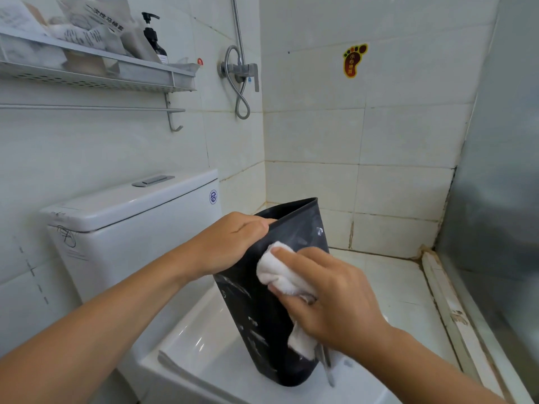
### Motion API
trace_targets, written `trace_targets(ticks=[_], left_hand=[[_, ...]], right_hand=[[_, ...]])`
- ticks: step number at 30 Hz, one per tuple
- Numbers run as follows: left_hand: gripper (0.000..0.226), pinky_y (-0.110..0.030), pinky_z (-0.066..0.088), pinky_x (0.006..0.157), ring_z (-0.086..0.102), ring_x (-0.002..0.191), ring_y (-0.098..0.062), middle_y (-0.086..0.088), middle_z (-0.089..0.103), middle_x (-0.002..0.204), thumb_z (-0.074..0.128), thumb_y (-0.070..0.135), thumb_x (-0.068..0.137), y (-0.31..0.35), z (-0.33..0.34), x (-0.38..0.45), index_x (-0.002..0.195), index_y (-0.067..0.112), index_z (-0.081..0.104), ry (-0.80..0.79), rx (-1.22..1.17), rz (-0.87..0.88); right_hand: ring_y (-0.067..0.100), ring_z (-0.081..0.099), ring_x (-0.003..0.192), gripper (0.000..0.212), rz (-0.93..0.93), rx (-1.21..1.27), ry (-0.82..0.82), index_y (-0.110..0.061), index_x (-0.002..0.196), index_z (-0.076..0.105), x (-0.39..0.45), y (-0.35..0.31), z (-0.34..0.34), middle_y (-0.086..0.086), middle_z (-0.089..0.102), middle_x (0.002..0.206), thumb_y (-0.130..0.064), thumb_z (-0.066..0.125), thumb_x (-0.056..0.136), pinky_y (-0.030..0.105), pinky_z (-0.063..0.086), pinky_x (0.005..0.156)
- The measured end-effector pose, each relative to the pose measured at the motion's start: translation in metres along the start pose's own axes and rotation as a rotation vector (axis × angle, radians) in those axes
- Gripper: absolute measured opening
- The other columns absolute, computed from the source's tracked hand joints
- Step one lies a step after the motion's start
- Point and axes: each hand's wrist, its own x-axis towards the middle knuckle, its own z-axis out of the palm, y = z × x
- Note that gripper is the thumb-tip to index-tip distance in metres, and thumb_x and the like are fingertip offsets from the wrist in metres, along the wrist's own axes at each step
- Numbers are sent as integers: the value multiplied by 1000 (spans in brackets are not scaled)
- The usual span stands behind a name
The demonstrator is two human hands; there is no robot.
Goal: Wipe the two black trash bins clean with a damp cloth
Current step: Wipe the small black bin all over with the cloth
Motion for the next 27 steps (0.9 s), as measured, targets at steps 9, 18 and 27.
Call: trace_targets(ticks=[9, 18, 27], left_hand=[[46, -31, 44, 78, 50, 80, -9, -10, 57, 82, 36, 31, 98, 9, 2, 0, 96, -9, 58, -20, 44, 35], [36, -31, 39, 74, 44, 73, -10, 4, 48, 73, 38, 17, 108, 5, 4, 2, 82, -4, 51, 18, 84, 25], [37, -34, 39, 74, 45, 74, -11, 2, 49, 74, 39, 19, 107, 7, 4, 2, 79, -1, 53, -9, 50, 18]], right_hand=[[12, 56, 69, 44, 92, 79, 33, -37, 134, 66, 1, -2, -1, -12, 59, 91, -53, 63, 93, 31, 48, 53], [11, 57, 71, 40, 161, 135, 52, -37, 127, 69, 9, 2, 1, -11, 59, 88, -56, 64, 91, 34, 51, 57], [10, 58, 72, 30, 246, 108, 116, -38, 119, 71, 12, 10, 2, -12, 61, 86, -49, 70, 91, 31, 49, 59]])
